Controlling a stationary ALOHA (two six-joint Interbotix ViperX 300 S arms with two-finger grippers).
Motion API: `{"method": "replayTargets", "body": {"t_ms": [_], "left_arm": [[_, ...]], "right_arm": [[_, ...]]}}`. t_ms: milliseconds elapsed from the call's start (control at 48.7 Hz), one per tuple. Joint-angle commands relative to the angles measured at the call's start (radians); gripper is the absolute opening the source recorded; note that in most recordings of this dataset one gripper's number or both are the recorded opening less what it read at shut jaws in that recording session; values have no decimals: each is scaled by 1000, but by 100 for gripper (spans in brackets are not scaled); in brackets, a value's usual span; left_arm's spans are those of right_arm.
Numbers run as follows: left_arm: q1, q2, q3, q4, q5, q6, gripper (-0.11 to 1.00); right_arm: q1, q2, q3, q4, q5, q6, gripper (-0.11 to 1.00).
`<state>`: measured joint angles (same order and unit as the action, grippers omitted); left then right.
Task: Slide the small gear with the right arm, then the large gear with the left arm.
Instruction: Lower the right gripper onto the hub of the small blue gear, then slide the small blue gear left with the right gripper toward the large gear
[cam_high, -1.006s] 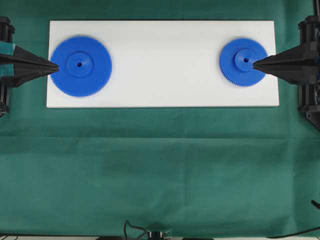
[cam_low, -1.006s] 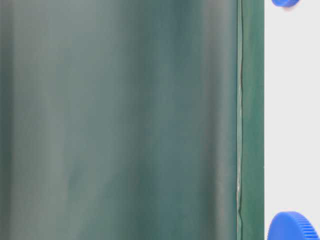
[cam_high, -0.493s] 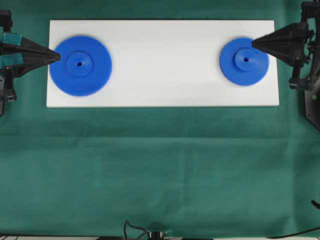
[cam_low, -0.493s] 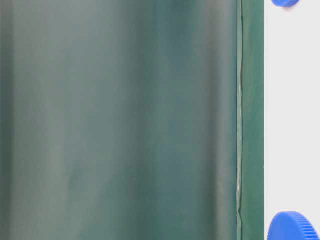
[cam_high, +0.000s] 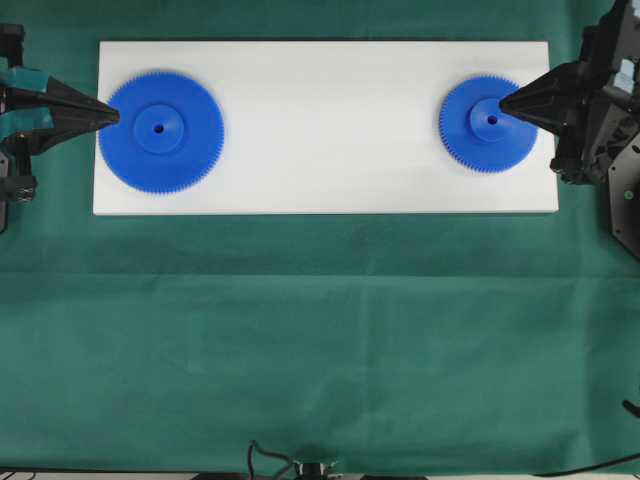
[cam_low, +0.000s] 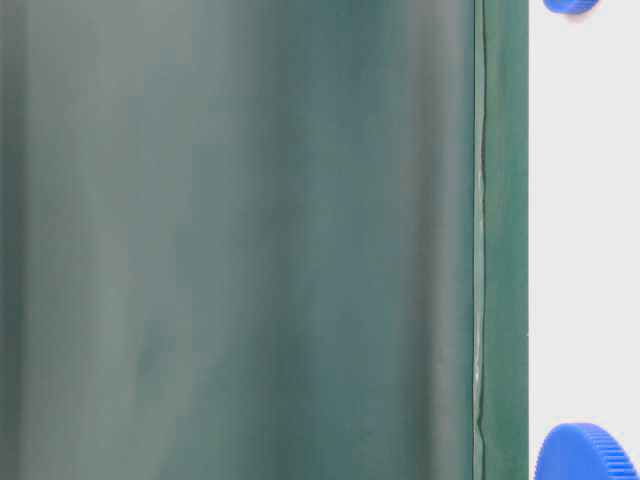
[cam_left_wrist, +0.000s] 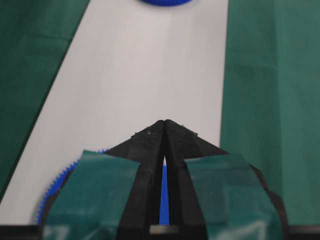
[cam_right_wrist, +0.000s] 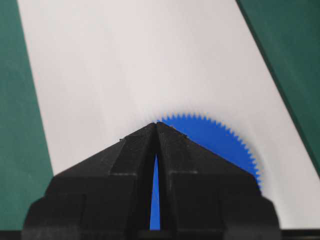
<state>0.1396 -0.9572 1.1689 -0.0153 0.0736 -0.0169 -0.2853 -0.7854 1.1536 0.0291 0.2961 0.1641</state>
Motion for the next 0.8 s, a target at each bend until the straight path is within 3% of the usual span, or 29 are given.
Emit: {"method": "replayTargets", "body": {"t_ms": [0,349,780], "left_arm": [[3,8,-12,-3,-5,0,0],[3,69,-12,-3,-29,-2,0],[3,210,-31,-5,-63,-17,0]], "right_arm": [[-6,9,0,0,-15,2,53],[-75,158,60,-3,-81,46,53],[-80,341,66,-6,-196,49,53]]}}
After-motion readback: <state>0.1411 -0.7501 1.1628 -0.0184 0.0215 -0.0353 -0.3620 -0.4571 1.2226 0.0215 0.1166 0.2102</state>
